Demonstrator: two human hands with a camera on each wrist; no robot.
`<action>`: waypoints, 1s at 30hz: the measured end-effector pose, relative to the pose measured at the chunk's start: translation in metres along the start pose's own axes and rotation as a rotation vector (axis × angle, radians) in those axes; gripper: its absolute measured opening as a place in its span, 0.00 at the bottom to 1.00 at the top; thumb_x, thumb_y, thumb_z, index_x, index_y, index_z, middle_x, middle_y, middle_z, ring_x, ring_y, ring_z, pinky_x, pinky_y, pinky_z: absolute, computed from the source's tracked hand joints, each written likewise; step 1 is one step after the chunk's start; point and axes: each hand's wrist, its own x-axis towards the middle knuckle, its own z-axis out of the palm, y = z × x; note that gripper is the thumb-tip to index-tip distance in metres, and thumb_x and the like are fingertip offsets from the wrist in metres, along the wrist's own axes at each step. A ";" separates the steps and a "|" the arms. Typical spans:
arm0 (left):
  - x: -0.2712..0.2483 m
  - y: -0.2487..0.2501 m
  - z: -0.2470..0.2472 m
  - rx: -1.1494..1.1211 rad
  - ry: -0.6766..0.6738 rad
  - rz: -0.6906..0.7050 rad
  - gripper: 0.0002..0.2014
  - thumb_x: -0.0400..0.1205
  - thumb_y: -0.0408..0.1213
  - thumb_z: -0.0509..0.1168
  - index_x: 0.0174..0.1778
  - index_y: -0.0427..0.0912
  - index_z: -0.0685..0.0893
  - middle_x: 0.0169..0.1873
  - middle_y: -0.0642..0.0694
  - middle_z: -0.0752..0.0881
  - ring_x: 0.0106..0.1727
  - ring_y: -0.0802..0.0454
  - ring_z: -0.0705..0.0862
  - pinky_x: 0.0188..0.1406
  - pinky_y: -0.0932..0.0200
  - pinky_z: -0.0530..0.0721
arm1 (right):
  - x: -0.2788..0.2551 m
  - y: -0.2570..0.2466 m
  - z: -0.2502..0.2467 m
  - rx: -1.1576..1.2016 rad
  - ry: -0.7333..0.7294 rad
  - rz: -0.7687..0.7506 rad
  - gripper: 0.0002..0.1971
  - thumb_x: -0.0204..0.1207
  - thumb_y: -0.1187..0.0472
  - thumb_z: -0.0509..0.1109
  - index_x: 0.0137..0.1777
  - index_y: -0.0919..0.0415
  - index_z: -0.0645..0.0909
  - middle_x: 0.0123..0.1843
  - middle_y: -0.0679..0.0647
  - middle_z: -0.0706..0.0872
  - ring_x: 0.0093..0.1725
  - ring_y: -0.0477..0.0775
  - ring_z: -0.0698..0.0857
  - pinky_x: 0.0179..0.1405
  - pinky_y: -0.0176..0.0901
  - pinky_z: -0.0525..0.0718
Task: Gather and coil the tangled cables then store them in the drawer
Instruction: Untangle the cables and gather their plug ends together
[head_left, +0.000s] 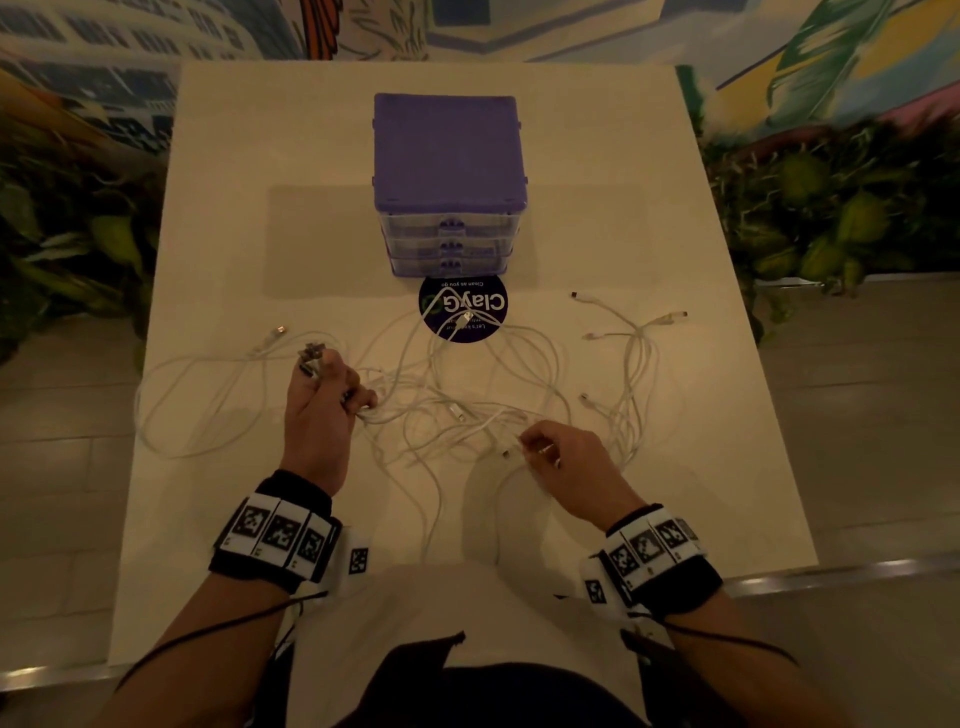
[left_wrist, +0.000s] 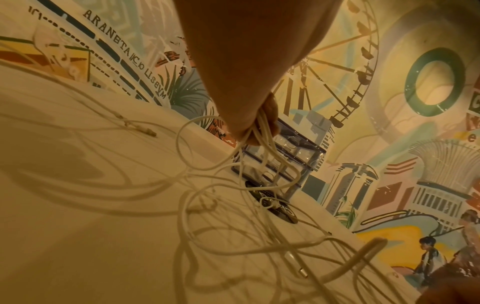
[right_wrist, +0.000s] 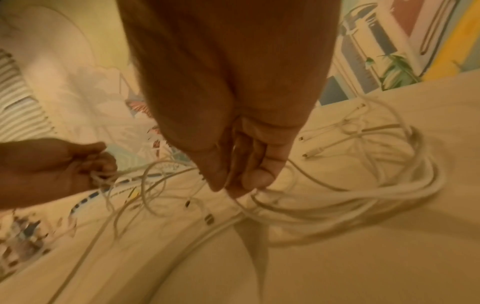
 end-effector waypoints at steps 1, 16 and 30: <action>0.000 0.000 0.000 0.002 0.005 0.001 0.12 0.89 0.41 0.53 0.39 0.45 0.70 0.30 0.47 0.68 0.29 0.55 0.68 0.37 0.58 0.80 | 0.000 0.001 0.002 -0.014 0.047 -0.001 0.05 0.76 0.65 0.71 0.50 0.56 0.81 0.46 0.49 0.84 0.36 0.41 0.80 0.36 0.27 0.75; -0.006 -0.002 0.007 0.064 -0.058 0.059 0.11 0.89 0.40 0.52 0.40 0.46 0.69 0.26 0.55 0.70 0.29 0.57 0.67 0.37 0.60 0.77 | 0.006 -0.018 0.046 -0.412 0.121 -0.081 0.08 0.83 0.58 0.61 0.54 0.62 0.76 0.54 0.58 0.81 0.41 0.65 0.85 0.30 0.47 0.73; -0.013 0.011 0.017 0.211 -0.175 0.142 0.07 0.88 0.38 0.54 0.43 0.45 0.69 0.32 0.49 0.68 0.32 0.57 0.68 0.39 0.57 0.75 | -0.031 -0.065 -0.016 -0.085 0.267 -0.311 0.05 0.80 0.66 0.64 0.53 0.62 0.79 0.47 0.53 0.80 0.41 0.48 0.77 0.42 0.38 0.79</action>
